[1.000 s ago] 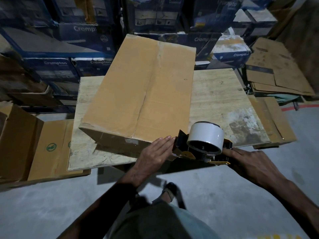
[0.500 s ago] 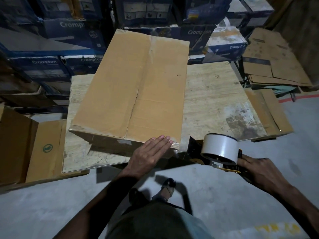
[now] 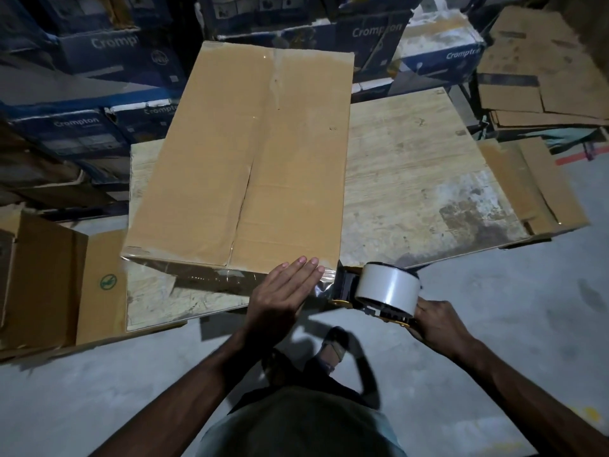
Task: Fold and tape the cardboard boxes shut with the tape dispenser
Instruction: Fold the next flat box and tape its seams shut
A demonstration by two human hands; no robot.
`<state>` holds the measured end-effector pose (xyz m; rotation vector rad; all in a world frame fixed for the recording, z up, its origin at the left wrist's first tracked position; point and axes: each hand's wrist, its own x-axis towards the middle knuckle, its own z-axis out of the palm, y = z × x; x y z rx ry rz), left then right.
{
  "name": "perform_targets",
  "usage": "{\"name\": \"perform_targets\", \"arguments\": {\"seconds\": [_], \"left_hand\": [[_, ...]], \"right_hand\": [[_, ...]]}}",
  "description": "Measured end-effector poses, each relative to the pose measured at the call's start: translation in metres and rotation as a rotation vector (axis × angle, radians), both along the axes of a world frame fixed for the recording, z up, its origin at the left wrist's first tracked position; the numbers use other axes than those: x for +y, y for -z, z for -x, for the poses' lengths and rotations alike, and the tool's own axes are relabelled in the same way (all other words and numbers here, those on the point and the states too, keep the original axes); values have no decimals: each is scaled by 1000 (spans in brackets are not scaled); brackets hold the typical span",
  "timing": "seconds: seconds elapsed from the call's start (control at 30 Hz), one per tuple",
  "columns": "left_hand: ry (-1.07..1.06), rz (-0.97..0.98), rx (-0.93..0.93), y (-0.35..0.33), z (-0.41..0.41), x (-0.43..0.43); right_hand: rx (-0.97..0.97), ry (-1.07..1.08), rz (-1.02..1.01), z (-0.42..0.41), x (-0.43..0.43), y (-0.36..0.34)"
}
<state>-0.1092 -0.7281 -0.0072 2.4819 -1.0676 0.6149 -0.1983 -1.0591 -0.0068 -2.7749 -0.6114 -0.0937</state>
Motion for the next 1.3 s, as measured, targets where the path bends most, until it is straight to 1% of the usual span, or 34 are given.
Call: {"name": "perform_targets", "arguments": {"seconds": [0.13, 0.17, 0.3, 0.43, 0.57, 0.6, 0.67, 0.73, 0.8, 0.9, 1.0, 1.1, 1.13, 1.17, 1.23, 1.3], "left_hand": [[-46, -15, 27, 0, 1, -6], [-51, -16, 21, 1, 1, -7], [-59, -43, 48, 1, 0, -9], [-57, -65, 69, 4, 1, -7], [-26, -13, 9, 2, 0, -3], [-26, -2, -2, 0, 0, -3], [-24, 17, -6, 0, 0, -3], [-24, 43, -15, 1, 1, -3], [-19, 71, -13, 4, 1, -3], [-19, 69, 60, -2, 4, -12], [-15, 55, 135, -12, 2, -36], [-22, 8, 233, -22, 4, -64], [-26, -23, 278, -24, 6, -70], [-37, -66, 311, -25, 8, -73], [-58, -146, 328, -30, 9, -72], [-19, -186, 345, -41, 6, -62]], "right_hand": [[53, -7, 34, -5, -9, -6], [68, 13, 9, -3, -8, -9], [166, 127, -198, 12, 4, -16], [293, 174, -272, 25, 10, -25], [382, 169, -171, 48, 1, -21], [427, 191, -179, 56, -2, -18], [551, 312, -312, 69, 0, -12], [627, 493, -531, 63, 10, -7], [586, 678, -704, 44, 25, -4], [498, 941, -956, -3, 48, 7], [430, 1141, -1302, -62, 59, 25], [374, 1276, -1607, -110, 60, 36], [351, 1339, -1652, -116, 62, 33], [342, 1372, -1650, -121, 62, 32], [310, 1417, -1549, -125, 61, 34], [304, 1428, -1505, -124, 64, 30]]}}
